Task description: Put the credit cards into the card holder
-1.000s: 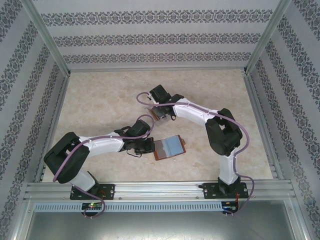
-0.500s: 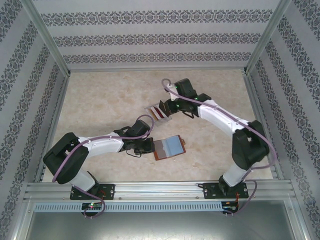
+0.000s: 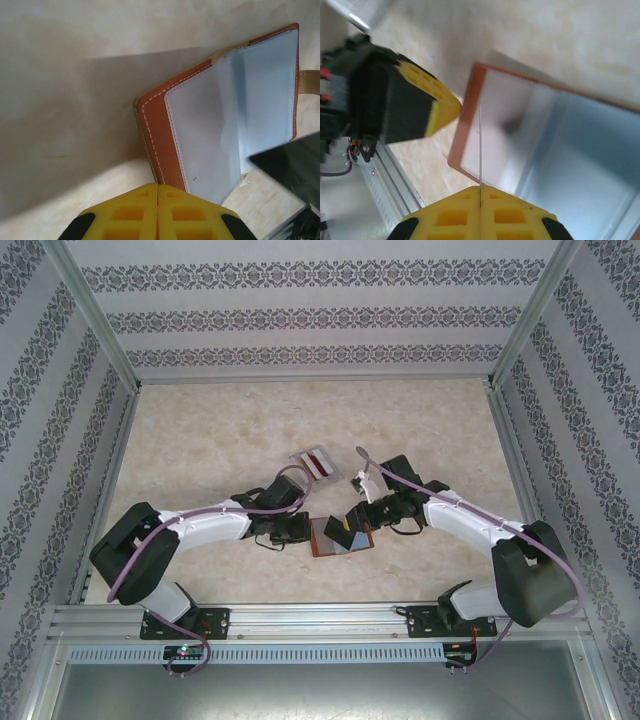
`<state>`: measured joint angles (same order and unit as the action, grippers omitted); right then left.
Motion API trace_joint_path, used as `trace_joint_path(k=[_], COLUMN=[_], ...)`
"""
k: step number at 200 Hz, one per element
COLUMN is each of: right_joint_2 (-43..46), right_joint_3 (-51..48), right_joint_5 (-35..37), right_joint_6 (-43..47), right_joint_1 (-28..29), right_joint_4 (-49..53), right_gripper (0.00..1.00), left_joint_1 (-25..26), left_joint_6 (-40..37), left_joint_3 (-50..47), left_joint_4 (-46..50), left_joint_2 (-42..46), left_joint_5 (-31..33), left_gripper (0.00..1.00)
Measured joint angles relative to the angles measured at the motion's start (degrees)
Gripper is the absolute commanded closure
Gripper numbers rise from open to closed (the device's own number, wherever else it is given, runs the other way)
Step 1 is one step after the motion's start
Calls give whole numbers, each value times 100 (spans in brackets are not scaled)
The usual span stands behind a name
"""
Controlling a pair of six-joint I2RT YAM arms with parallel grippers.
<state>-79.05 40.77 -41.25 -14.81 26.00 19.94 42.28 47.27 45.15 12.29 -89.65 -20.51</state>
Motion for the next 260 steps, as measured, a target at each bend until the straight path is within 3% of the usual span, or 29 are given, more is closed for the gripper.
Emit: trace_joint_path(k=[78,188,237,260], right_joint_2=[-238,-1036,-1106,-1106], right_joint_3=[-345,-356,-492,-503], right_joint_5=[-603,-1080,-1023,-892], right_joint_6=[-227,-496,-909,-1082], right_joint_1=[-1126,-1128,-1121,-1003], right_joint_4=[-127,-625,-1075,-1250], right_gripper=[100,100,94,85], left_joint_1=[0,0,0,0], left_joint_6=[-57,-76,-76,-76], left_joint_3=[46,118,118,118], left_joint_4=[20,33,31,31], left_joint_2=[-380,-481,-481,-483], left_joint_5=[2,-2,-2,-7], left_gripper=[92,92,93,93])
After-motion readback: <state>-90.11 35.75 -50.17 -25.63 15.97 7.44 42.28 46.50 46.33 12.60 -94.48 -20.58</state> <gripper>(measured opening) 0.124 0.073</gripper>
